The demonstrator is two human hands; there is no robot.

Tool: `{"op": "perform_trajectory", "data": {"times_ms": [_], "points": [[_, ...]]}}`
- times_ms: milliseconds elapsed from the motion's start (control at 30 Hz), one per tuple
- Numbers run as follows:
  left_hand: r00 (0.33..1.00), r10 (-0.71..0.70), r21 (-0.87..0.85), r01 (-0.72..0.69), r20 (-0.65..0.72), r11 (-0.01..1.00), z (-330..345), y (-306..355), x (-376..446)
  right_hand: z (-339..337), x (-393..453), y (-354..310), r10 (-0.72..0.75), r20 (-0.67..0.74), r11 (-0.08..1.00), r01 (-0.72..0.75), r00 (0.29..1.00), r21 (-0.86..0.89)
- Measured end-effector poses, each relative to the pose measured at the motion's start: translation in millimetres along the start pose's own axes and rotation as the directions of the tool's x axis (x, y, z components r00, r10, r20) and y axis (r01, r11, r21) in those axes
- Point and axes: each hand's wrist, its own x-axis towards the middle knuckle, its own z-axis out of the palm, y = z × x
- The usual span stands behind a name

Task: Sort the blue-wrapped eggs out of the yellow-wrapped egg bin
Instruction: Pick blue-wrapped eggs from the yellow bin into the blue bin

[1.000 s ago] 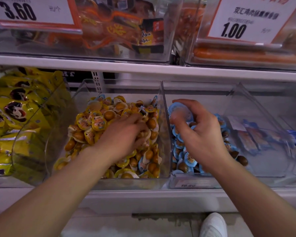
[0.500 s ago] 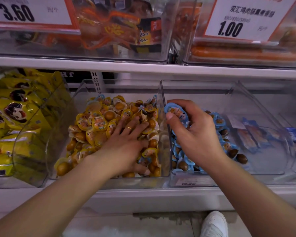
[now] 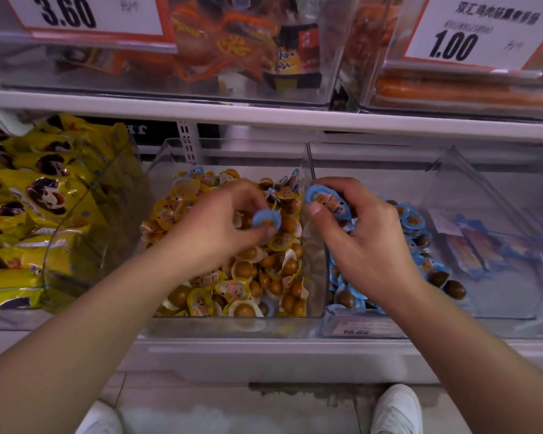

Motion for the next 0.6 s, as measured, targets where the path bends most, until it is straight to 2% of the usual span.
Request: {"op": "perform_trajectory", "data": {"times_ms": [33, 67, 100, 133, 167, 200, 233, 267, 300, 367, 433, 467, 500, 533, 567, 600], "points": [[0.998, -0.010, -0.174, -0.002, -0.070, 0.985, -7, 9, -3, 1, 0, -4, 0.003, 0.005, 1.000, -0.003, 1.000, 0.005], [0.991, 0.009, -0.268, -0.046, -0.136, 0.962, -12, 19, -8, 3, 0, -9, 0.027, 0.012, 0.999, -0.027, 1.000, 0.038], [0.980, 0.051, -0.290, -0.106, -0.192, 0.951, -14, 30, -14, 6, 1, -15, 0.091, 0.039, 0.987, -0.096, 0.995, 0.131], [0.968, 0.101, -0.270, -0.163, -0.231, 0.949, -13, 40, -20, 7, 1, -22, 0.180, 0.113, 0.932, -0.206, 0.977, 0.297], [0.955, 0.143, -0.239, -0.207, -0.260, 0.949, -10, 47, -25, 8, 2, -30, 0.243, 0.257, 0.797, -0.344, 0.935, 0.496], [0.946, 0.167, -0.210, -0.229, -0.277, 0.951, -7, 51, -29, 7, 3, -37, 0.230, 0.436, 0.598, -0.479, 0.870, 0.642], [0.942, 0.174, -0.184, -0.232, -0.286, 0.955, -4, 52, -31, 7, 2, -43, 0.160, 0.570, 0.430, -0.576, 0.806, 0.695], [0.943, 0.169, -0.160, -0.221, -0.288, 0.962, -1, 52, -33, 7, 0, -47, 0.099, 0.635, 0.361, -0.623, 0.766, 0.694], [0.941, 0.177, -0.122, -0.220, -0.289, 0.968, 1, 49, -32, 7, -3, -49, 0.086, 0.649, 0.390, -0.625, 0.756, 0.676], [0.926, 0.226, -0.009, -0.240, -0.303, 0.971, 1, 42, -30, 8, -6, -49, 0.176, 0.564, 0.563, -0.553, 0.807, 0.615], [0.950, 0.162, -0.038, -0.178, -0.268, 0.983, 1, 32, -28, 2, -6, -44, 0.235, 0.453, 0.638, -0.488, 0.860, 0.596], [0.979, 0.094, -0.133, -0.119, -0.182, 0.984, 2, 26, -28, -4, -3, -41, 0.244, 0.390, 0.667, -0.446, 0.888, 0.597], [0.998, 0.039, -0.197, -0.046, -0.039, 0.979, 4, 19, -28, -11, 0, -37, 0.255, 0.303, 0.719, -0.389, 0.918, 0.576], [0.990, 0.007, -0.174, 0.019, 0.142, 0.985, 9, 12, -27, -19, 4, -31, 0.267, 0.211, 0.772, -0.340, 0.940, 0.537], [0.939, -0.015, -0.060, 0.038, 0.343, 0.997, 14, 7, -24, -27, 7, -25, 0.282, 0.139, 0.806, -0.313, 0.949, 0.503], [0.851, -0.034, 0.080, -0.009, 0.525, 0.997, 22, 5, -20, -31, 9, -19, 0.302, 0.105, 0.816, -0.314, 0.947, 0.486]]}}
